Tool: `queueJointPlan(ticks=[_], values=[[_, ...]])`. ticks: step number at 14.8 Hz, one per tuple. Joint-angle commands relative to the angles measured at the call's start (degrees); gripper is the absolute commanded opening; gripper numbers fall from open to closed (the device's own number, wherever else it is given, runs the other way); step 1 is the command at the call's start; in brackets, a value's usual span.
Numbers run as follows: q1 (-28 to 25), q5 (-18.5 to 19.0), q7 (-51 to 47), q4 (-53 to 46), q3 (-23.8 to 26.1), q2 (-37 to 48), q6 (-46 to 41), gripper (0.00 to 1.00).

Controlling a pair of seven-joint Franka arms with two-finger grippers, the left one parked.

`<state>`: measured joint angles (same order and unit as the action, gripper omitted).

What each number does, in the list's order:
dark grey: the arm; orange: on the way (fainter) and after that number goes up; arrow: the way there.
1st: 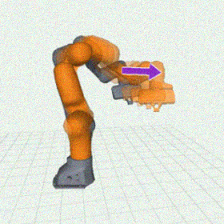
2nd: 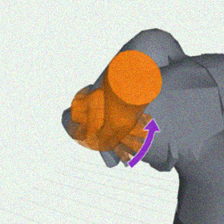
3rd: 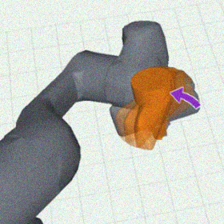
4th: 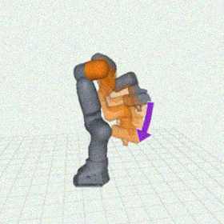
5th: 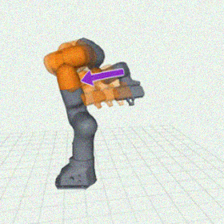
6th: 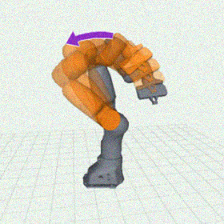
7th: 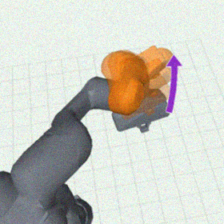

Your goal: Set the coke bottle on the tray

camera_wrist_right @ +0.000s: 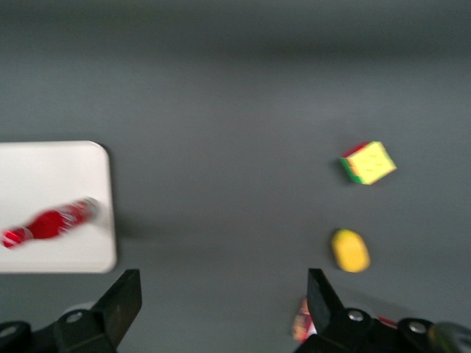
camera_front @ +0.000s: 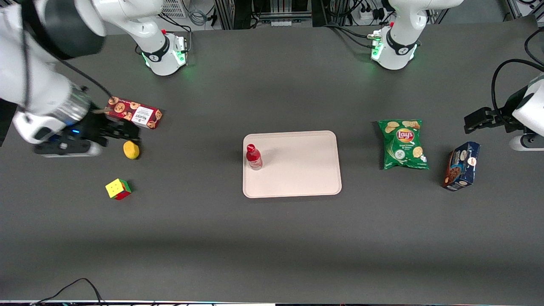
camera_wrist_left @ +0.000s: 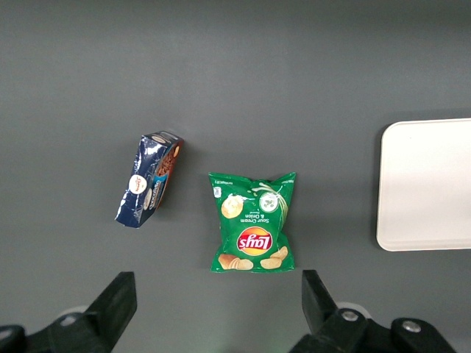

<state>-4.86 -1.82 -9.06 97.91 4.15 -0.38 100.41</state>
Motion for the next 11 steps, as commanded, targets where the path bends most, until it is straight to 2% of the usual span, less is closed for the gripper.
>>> queueJointPlan(ticks=[1,5,7,11], values=[[-0.15,-0.91,8.26,11.06,-5.72,10.13,1.36,1.00],[-0.15,-0.47,10.46,10.38,-8.63,9.18,2.06,1.00],[-0.24,2.07,10.37,8.71,-8.63,7.77,1.89,1.00],[-0.33,2.35,9.58,8.35,-8.63,7.59,1.63,1.00]])
